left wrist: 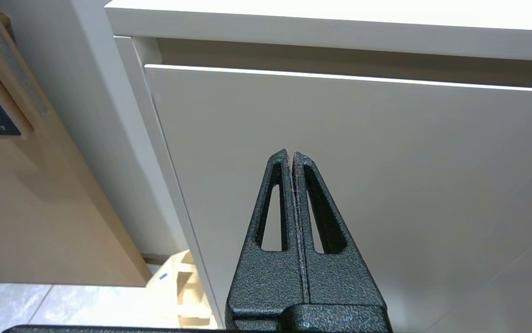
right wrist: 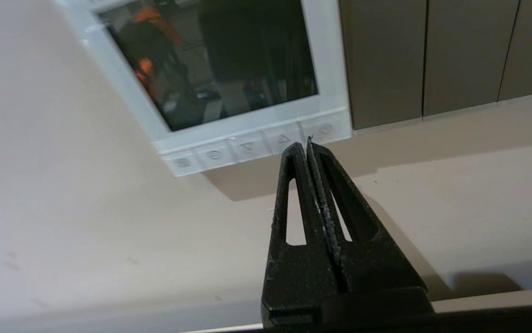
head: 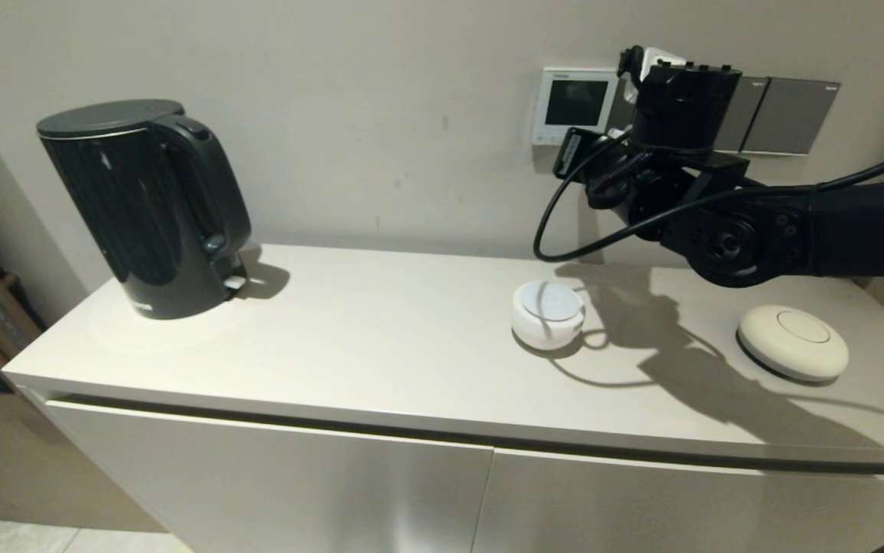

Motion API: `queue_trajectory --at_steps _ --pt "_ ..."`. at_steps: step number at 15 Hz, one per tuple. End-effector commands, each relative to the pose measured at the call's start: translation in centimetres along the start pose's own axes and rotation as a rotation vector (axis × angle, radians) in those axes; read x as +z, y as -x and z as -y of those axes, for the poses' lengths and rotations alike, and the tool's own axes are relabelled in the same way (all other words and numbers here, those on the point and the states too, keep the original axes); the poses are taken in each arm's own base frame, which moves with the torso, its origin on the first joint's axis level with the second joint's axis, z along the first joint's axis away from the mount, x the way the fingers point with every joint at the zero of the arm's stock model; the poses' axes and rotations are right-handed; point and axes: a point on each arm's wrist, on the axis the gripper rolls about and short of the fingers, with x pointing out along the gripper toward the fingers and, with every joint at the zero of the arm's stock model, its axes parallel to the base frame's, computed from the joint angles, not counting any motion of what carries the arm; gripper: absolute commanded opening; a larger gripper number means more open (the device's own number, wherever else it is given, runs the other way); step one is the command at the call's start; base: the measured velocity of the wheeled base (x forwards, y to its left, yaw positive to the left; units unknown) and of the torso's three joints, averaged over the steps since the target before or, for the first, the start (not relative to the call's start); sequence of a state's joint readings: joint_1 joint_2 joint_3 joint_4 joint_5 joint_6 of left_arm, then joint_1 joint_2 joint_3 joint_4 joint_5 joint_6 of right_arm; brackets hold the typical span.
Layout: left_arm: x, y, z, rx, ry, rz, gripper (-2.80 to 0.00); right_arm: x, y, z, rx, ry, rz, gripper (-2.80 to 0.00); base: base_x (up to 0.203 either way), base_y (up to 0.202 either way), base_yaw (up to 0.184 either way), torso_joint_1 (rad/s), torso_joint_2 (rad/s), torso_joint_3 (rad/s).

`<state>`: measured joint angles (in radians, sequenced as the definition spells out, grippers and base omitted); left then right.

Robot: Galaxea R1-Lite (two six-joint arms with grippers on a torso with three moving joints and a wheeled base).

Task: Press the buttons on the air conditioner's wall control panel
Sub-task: Turn on the central air conditioner

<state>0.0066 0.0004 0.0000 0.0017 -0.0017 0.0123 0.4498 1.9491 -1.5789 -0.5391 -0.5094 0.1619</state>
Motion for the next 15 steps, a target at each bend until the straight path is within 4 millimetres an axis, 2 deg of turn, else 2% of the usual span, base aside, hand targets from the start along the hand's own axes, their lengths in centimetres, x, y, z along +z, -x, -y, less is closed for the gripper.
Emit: queue_trajectory --at_steps 1,15 --pt "0.0 0.0 0.0 0.000 0.000 0.000 -2.80 -0.4 -0.2 0.0 -0.004 0.002 -0.005 -2.80 0.000 0.000 0.000 0.000 0.00 0.000" --pt "0.0 0.0 0.0 0.000 0.000 0.001 -2.80 -0.5 -1.3 0.4 -0.020 0.005 0.009 -2.80 0.000 0.000 0.000 0.000 0.00 0.000"
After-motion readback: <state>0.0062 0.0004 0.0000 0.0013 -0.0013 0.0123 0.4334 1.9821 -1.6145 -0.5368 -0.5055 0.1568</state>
